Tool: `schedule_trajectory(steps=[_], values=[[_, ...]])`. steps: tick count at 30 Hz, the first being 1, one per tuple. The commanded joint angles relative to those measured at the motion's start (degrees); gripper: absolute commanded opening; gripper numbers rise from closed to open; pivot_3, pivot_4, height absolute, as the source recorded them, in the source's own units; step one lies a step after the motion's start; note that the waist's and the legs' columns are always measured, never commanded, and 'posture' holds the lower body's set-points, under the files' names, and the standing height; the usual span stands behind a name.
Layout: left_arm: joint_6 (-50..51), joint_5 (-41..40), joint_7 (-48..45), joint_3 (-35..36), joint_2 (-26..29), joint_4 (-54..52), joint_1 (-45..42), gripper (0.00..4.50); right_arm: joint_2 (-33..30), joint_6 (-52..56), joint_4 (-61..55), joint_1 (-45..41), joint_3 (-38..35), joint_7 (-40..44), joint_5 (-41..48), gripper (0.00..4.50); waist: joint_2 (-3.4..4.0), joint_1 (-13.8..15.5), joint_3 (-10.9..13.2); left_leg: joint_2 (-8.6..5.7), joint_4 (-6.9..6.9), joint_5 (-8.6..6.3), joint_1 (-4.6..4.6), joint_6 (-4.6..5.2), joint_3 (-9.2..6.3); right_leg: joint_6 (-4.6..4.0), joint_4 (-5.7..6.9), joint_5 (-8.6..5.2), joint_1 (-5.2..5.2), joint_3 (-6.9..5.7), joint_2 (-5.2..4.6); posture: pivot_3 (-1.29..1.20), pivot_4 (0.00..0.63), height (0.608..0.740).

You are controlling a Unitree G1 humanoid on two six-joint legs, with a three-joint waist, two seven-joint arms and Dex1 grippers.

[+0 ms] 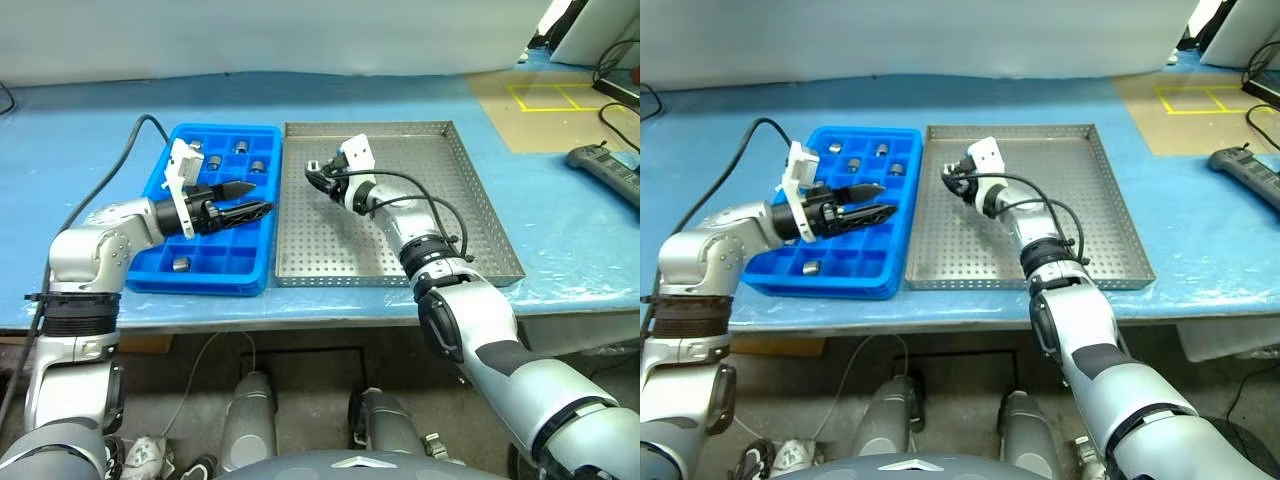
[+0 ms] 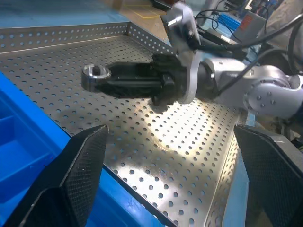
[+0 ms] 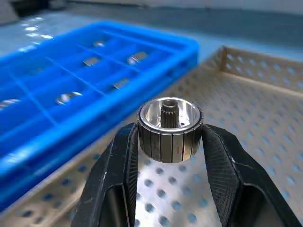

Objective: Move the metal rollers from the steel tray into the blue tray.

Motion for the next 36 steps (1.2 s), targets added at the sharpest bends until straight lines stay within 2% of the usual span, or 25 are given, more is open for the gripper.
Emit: schedule_trajectory(steps=[1, 4, 7, 12, 16, 19, 26, 36], values=[[-0.94, -1.53, -4.06, 2.11, 5.83, -5.22, 2.64, 4.5, -4.27, 13.54, -23.51, 6.28, 5.06, 13.06, 7.26, 1.6, 0.0, 0.64, 0.0, 0.01, 0.0, -0.01, 0.01, 0.01, 0.0, 0.01, -0.01, 0.0, 0.01, -0.01, 0.01, 0.07, 0.15, 0.74], [0.74, -4.01, -4.87, 5.01, 9.61, -8.44, 5.47, 4.5, -8.05, 20.53, -35.84, 9.86, 9.55, 19.43, 10.46, 1.6, 0.0, 1.15, 0.0, 0.05, -0.09, 0.01, 0.02, -0.04, -0.01, 0.03, -0.09, 0.01, 0.02, -0.05, 0.06, 0.1, 0.15, 0.74], [2.5, -5.99, -3.0, 6.77, 11.16, -12.02, 7.8, 4.5, -8.79, 22.89, -40.69, 10.22, 11.93, 21.27, 11.89, 1.6, -0.01, 1.29, 0.0, 0.05, -0.2, 0.08, 0.17, -0.17, -0.01, 0.01, -0.02, -0.01, 0.02, 0.0, 0.06, 0.15, 0.15, 0.74], [2.95, -8.12, 2.26, 12.43, 10.79, -17.11, 14.2, 4.5, -2.31, 17.56, -30.64, 6.01, 14.76, 16.24, 7.49, 1.6, -0.03, 1.49, -0.01, -0.01, -1.18, 0.42, 0.85, -0.69, 0.04, -0.19, 0.02, -0.04, 0.11, 0.18, 0.05, 0.23, 0.15, 0.74], [2.47, -8.16, 7.98, 15.38, 8.89, -16.93, 17.05, 4.5, 2.81, 10.29, -18.69, 1.76, 16.12, 10.58, 2.56, 1.6, -0.03, 2.53, -0.01, 0.1, -1.5, 0.65, 0.86, -1.04, 0.05, -0.34, 0.04, -0.01, -0.04, 0.12, 0.08, 0.27, 0.15, 0.74], [2.64, -8.74, 10.48, 16.27, 7.77, -18.22, 19.1, 4.5, 6.28, 6.48, -8.14, -1.82, 13.38, 6.49, 2.09, 1.6, -0.04, 2.93, -0.01, 0.08, -1.48, 0.69, 0.78, -1.09, 0.05, -0.35, 0.0, -0.01, -0.05, 0.1, 0.07, 0.29, 0.15, 0.74], [3.36, -11.88, 13.82, 17.51, 6.46, -21.85, 23.87, 4.5, 7.73, -1.21, 8.6, -6.48, 10.43, 2.14, -0.02, 1.6, -0.1, 4.3, -0.04, 0.07, -1.44, 0.68, 0.69, -1.08, 0.03, -0.35, -0.07, -0.02, -0.01, 0.01, 0.07, 0.3, 0.15, 0.74], [3.09, -13.52, 16.05, 14.5, 5.81, -21.58, 21.84, 4.5, 7.56, -6.0, 14.04, -6.95, 8.81, 0.46, -2.38, 1.6, -0.11, 4.2, -0.04, 0.31, -1.38, 0.82, 0.73, -1.3, -0.09, -0.43, 0.03, -0.05, -0.01, 0.01, 0.47, 0.28, 0.15, 0.74]])
